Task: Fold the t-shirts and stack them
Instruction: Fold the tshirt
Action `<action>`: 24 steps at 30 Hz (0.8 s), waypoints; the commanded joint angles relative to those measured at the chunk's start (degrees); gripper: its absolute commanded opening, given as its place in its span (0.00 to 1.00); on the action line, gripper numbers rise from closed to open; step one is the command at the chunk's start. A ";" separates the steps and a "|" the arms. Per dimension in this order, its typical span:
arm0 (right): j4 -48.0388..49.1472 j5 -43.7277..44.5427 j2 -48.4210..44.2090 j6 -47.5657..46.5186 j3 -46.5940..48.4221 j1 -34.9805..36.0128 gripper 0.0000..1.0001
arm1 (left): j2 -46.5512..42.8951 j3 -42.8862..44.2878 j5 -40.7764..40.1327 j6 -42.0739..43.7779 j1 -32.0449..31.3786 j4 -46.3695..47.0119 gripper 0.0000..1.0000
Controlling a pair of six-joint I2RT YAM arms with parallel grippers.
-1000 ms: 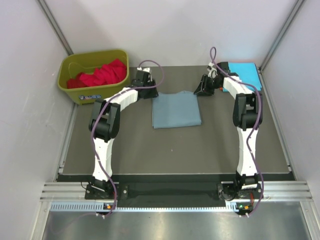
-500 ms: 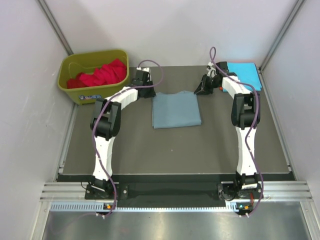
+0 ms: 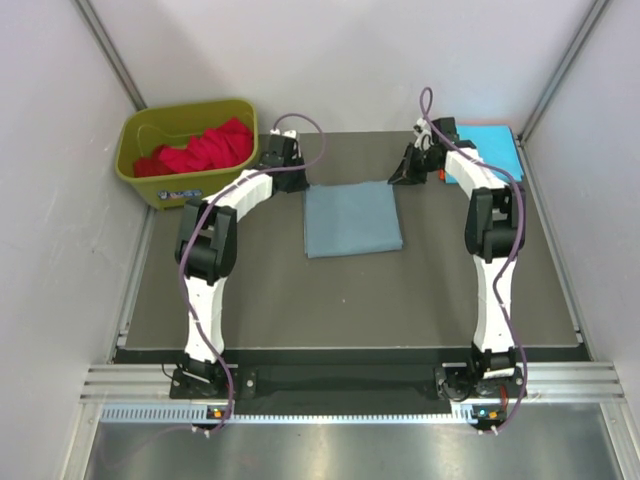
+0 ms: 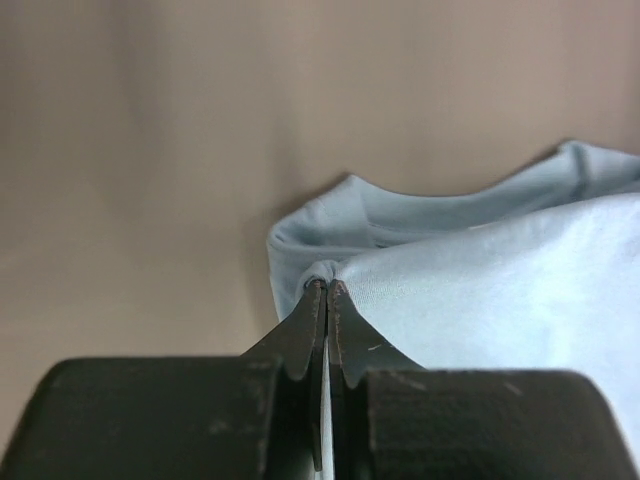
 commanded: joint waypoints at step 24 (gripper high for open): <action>15.83 -2.25 6.06 10.12 8.53 -0.26 0.00 | 7.98 12.82 -5.58 1.42 2.51 1.49 0.00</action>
